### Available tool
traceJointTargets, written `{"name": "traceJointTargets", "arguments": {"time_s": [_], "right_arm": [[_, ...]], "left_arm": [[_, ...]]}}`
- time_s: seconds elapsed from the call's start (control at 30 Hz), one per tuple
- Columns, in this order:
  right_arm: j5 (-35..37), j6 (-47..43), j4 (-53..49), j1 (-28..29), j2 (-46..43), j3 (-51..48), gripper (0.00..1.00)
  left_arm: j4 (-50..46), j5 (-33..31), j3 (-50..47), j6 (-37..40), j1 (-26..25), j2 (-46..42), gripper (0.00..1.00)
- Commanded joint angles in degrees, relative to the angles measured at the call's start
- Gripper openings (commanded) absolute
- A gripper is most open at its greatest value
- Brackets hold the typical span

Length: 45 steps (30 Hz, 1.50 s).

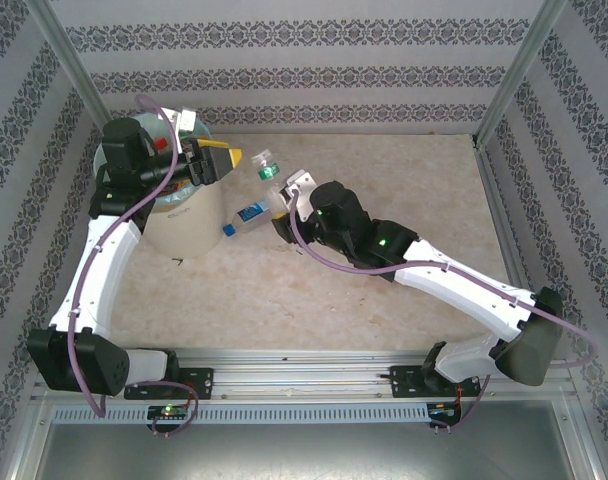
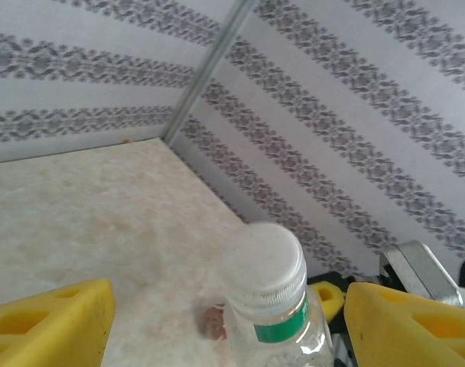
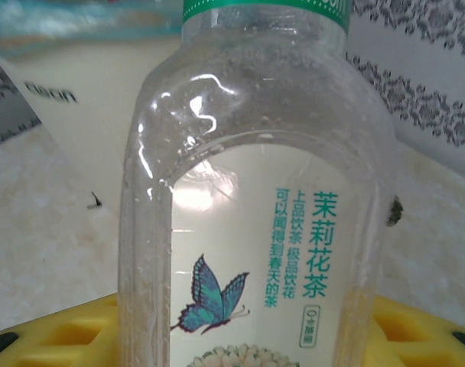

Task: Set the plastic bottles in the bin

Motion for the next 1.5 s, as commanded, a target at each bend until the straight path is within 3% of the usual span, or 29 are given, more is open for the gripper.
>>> {"name": "traceJointTargets", "arguments": {"time_s": [0.0, 0.5, 0.8, 0.93, 1.07, 1.23, 1.37, 1.47], "right_arm": [[-2.0, -0.6, 3.9, 0.0, 0.1, 3.2, 0.44], [-8.3, -0.8, 5.9, 2.6, 2.3, 4.7, 0.45], [-7.1, -0.5, 5.6, 3.2, 3.0, 5.4, 0.49], [-5.7, -0.4, 5.2, 3.3, 2.7, 5.4, 0.64], [-3.1, -0.8, 5.2, 3.4, 1.6, 5.2, 0.98], [-1.0, -2.0, 5.8, 3.4, 0.0, 3.9, 0.98], [-0.4, -2.6, 5.9, 3.4, -0.1, 3.2, 0.98], [-0.5, -2.8, 5.6, 3.4, 0.2, 3.6, 0.98]], "left_arm": [[6.4, 6.4, 1.0, -3.9, -0.6, -0.3, 0.78], [12.9, 8.7, -1.8, -10.2, -2.9, 0.9, 0.71], [8.2, 8.5, -0.7, -5.0, -3.0, -0.4, 0.29], [7.5, 5.0, 0.4, -3.7, -3.0, -1.2, 0.16], [5.1, -2.7, 3.1, -0.8, -2.5, -3.9, 0.03], [-6.5, -20.6, 10.3, 7.2, -1.2, -8.3, 0.0], [-21.1, -45.8, 18.9, 15.5, -1.0, -9.0, 0.0], [-24.1, -59.1, 21.0, 20.9, -0.3, -9.9, 0.0]]}}
